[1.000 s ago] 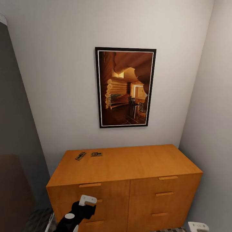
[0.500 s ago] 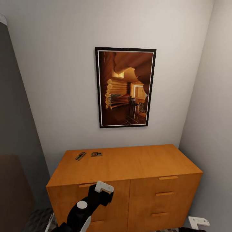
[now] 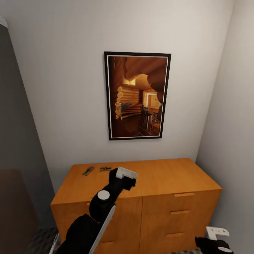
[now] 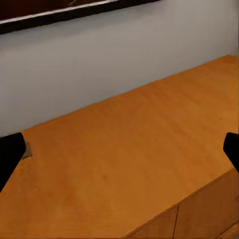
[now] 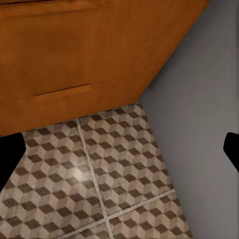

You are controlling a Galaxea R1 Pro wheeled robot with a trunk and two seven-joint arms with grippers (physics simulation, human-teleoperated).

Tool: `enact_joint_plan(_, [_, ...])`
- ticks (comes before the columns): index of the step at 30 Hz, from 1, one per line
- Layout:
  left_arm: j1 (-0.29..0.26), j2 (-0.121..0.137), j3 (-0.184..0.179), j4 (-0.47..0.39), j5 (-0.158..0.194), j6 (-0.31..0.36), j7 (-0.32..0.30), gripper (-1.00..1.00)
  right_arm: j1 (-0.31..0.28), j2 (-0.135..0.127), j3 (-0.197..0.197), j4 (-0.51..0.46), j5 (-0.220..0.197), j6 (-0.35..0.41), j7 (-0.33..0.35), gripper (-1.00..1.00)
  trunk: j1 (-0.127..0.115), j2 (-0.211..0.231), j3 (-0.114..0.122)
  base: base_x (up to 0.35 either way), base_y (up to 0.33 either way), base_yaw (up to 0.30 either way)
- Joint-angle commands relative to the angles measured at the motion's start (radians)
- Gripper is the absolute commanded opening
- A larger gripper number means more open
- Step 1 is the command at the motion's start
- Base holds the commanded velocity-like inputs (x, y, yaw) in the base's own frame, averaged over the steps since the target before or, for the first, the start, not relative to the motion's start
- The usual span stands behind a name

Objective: Take the four mousetraps from the cabinet in the bathroom and place them on the bathroom floor. Make sure all four end up on the same floor surface, and ensure that at least two of them are either under or directly next to the same bathroom sink.

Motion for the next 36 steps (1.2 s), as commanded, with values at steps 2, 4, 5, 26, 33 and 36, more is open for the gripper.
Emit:
enact_joint_plan(2, [-0.061, -0.006, 0.01, 0.003, -0.01, 0.013, 0.005, 1.0, 0.0, 0.0, 0.0, -0.016, 0.011, 0.015, 0.001, 1.0, 0.0, -0.002, -0.002, 0.0, 0.0, 0.0])
enact_joint_plan(4, [-0.09, -0.009, 0.02, 0.007, -0.013, 0.02, 0.005, 1.0, 0.0, -0.001, 0.0, -0.023, 0.011, 0.019, 0.001, 1.0, 0.0, -0.002, -0.002, 0.0, 0.0, 0.0])
enact_joint_plan(5, [-0.116, -0.01, 0.035, 0.011, -0.016, 0.028, 0.005, 1.0, 0.0, -0.001, 0.0, -0.032, 0.011, 0.024, 0.001, 1.0, 0.0, -0.002, -0.002, 0.0, 0.0, 0.0])
enact_joint_plan(26, [-0.262, 0.12, 0.507, 0.429, -0.014, 0.195, -0.084, 1.0, -0.391, 0.011, 0.005, -0.375, 0.008, 0.524, -0.042, 1.0, 0.0, -0.002, -0.002, 0.0, 0.0, 0.0])
enact_joint_plan(33, [-0.263, 0.179, 0.577, 0.451, 0.036, 0.191, -0.166, 1.0, -0.548, 0.068, 0.015, -0.372, 0.01, 0.578, -0.045, 1.0, 0.0, -0.002, -0.002, 0.0, 0.0, 0.0])
enact_joint_plan(36, [-0.263, 0.202, 0.604, 0.437, 0.051, 0.192, -0.208, 1.0, -0.592, 0.111, 0.029, -0.352, 0.013, 0.578, -0.047, 1.0, 0.0, -0.002, -0.002, 0.0, 0.0, 0.0])
